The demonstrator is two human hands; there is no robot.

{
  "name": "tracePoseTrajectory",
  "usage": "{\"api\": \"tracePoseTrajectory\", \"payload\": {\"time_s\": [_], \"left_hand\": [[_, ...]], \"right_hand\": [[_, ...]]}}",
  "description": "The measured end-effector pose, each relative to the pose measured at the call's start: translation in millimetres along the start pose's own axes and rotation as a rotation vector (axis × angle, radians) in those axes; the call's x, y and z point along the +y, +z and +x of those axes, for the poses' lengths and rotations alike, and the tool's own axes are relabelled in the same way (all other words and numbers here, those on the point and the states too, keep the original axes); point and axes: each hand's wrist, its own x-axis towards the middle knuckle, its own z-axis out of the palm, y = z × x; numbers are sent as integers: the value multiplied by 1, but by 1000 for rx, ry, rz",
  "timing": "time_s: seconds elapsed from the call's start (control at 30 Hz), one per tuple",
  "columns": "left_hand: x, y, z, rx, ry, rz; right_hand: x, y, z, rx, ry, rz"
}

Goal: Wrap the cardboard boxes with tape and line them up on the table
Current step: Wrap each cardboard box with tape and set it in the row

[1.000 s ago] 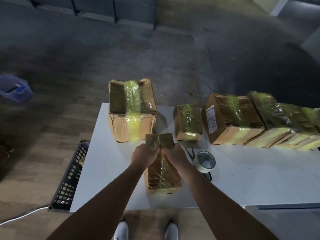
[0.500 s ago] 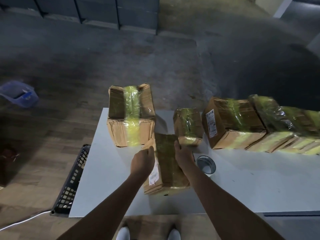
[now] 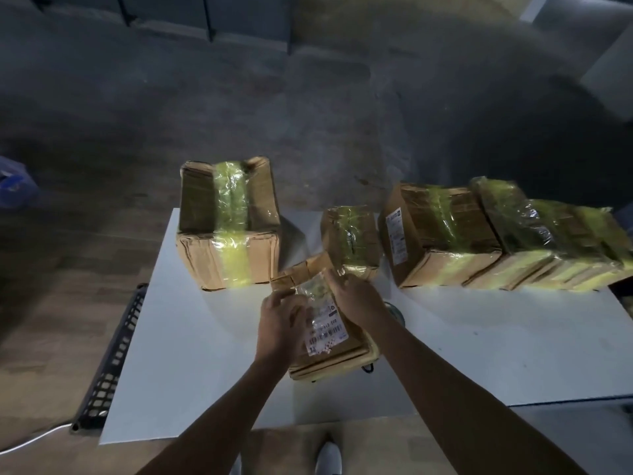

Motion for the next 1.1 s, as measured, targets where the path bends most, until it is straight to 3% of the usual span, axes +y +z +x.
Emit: {"api": "tracePoseTrajectory", "payload": {"time_s": [0.1, 0.17, 0.23, 0.4, 0.7, 0.87, 1.1], "left_hand": [[-12, 4, 7, 127, -341, 42], [-14, 5, 16, 4, -594, -186], [-13, 8, 20, -149, -690, -433], [-22, 13, 15, -124, -591, -399], [-26, 3, 27, -108, -581, -185], [-31, -5, 48, -249, -552, 57], [-29, 3, 42, -85, -486, 261]], "right_hand": [[2, 7, -8, -63, -36, 54], [4, 11, -10, -12, -27, 102], [4, 14, -10, -13, -13, 122], [1, 27, -7, -62, -85, 162], [10, 41, 0, -176, 29, 45], [2, 43, 12, -109, 116, -30], [5, 57, 12, 106, 62, -105]]}}
